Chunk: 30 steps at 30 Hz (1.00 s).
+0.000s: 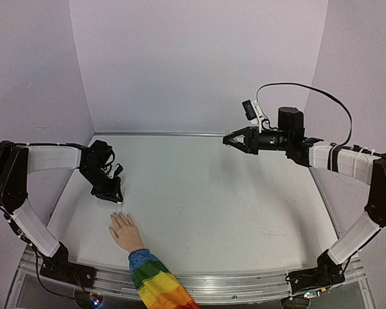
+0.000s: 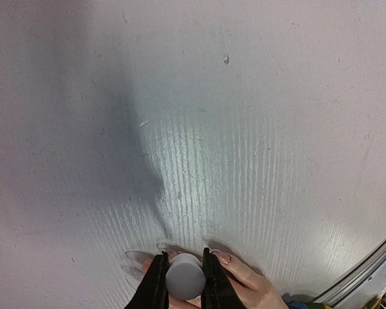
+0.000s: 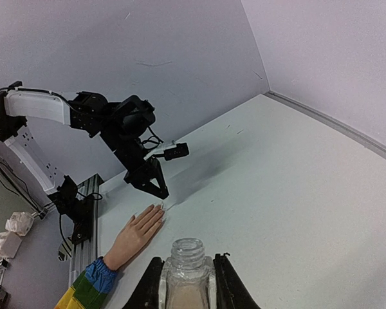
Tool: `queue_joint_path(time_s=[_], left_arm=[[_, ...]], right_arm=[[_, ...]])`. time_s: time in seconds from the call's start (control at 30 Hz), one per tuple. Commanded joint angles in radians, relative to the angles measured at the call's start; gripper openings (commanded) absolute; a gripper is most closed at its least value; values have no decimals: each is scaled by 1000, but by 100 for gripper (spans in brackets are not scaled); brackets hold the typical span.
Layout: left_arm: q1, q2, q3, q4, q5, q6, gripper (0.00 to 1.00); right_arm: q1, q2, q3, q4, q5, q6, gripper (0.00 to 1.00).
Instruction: Paint the nails
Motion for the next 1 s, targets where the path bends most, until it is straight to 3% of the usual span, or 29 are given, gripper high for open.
queue_joint_path(time_s=[0.0,0.97], left_arm=[[-4,12,-7,11,12,-7,0],[-5,49,4,21,-28,5,0]], right_arm=[[-3,-4,10,62,-37,5,0],[-3,6,21,62,-39,11,0]])
